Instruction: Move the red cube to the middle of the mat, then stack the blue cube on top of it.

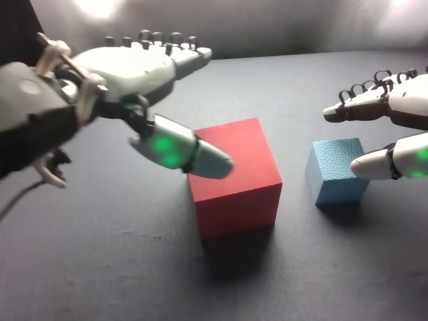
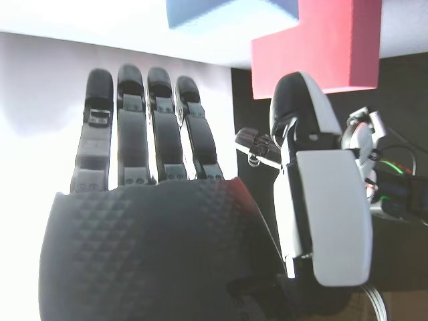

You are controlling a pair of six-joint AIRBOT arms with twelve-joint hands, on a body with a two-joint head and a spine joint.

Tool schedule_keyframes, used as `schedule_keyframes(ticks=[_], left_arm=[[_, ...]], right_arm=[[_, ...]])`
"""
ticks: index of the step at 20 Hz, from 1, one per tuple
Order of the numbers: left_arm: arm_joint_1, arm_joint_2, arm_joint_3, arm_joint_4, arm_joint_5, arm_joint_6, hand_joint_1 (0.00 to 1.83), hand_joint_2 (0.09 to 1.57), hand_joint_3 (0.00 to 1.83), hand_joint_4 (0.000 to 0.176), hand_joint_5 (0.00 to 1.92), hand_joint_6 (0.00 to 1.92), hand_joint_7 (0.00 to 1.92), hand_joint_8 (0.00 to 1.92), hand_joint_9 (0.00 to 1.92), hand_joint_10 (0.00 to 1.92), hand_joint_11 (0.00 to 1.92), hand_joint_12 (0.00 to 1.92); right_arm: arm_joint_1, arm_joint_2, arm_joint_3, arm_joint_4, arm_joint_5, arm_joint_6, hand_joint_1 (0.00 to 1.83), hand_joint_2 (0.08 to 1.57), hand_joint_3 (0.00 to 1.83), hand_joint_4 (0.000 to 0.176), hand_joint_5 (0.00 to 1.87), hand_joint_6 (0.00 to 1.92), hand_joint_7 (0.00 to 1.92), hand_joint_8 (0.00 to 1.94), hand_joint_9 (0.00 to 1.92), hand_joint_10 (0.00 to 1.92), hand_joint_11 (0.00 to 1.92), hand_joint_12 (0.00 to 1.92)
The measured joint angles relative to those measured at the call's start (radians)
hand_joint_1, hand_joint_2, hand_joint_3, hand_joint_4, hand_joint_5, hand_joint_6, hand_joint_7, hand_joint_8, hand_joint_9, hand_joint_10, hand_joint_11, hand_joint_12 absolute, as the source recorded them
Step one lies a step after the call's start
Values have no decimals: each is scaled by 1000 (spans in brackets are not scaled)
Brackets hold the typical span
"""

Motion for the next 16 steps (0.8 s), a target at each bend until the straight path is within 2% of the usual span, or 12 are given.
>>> schedule_keyframes(ticks=[2,3,4,6,7,9,11,14,16], left_arm=[[-9,31,25,70,68,-35,395,761,2,0,0,0,0,0,0,0,0,0],[-11,46,40,136,103,-75,400,763,3,0,0,0,0,0,0,0,0,0],[-11,57,47,182,127,-109,407,769,5,0,0,0,0,0,0,0,0,0],[-11,94,64,294,206,-183,399,777,8,0,0,0,0,0,0,0,0,0],[-11,109,68,331,235,-201,395,778,7,0,0,0,0,0,7,3,0,0],[-11,134,76,479,278,-326,393,778,7,0,0,0,0,0,7,3,0,0],[-4,161,86,666,287,-494,381,784,9,0,0,0,0,0,4,1,0,0],[66,187,93,1008,216,-843,427,805,15,0,0,0,0,0,0,0,0,0],[96,195,91,1134,183,-964,401,804,13,0,0,0,0,0,4,1,0,0]], right_arm=[[0,-9,0,23,-3,0,462,1145,0,0,170,3,153,0,136,0,0,456],[0,-16,1,39,-6,0,491,1127,0,0,150,1,139,0,121,0,0,418],[0,-21,2,42,-9,0,521,1114,0,0,155,2,151,3,134,4,0,452],[0,-30,2,63,-16,0,558,1114,0,0,124,1,102,1,75,2,0,245],[0,-32,2,75,-18,0,600,1100,0,0,113,1,98,1,86,4,0,273],[0,-34,5,95,-21,0,662,1071,0,0,123,3,106,2,95,5,0,307],[0,-36,13,117,-28,0,763,1042,0,0,106,3,93,2,82,2,0,266],[-19,-36,14,120,-37,0,912,1001,0,0,96,1,94,1,88,1,0,304],[-26,-38,14,126,-46,0,961,972,0,0,63,0,56,0,58,0,0,240]])
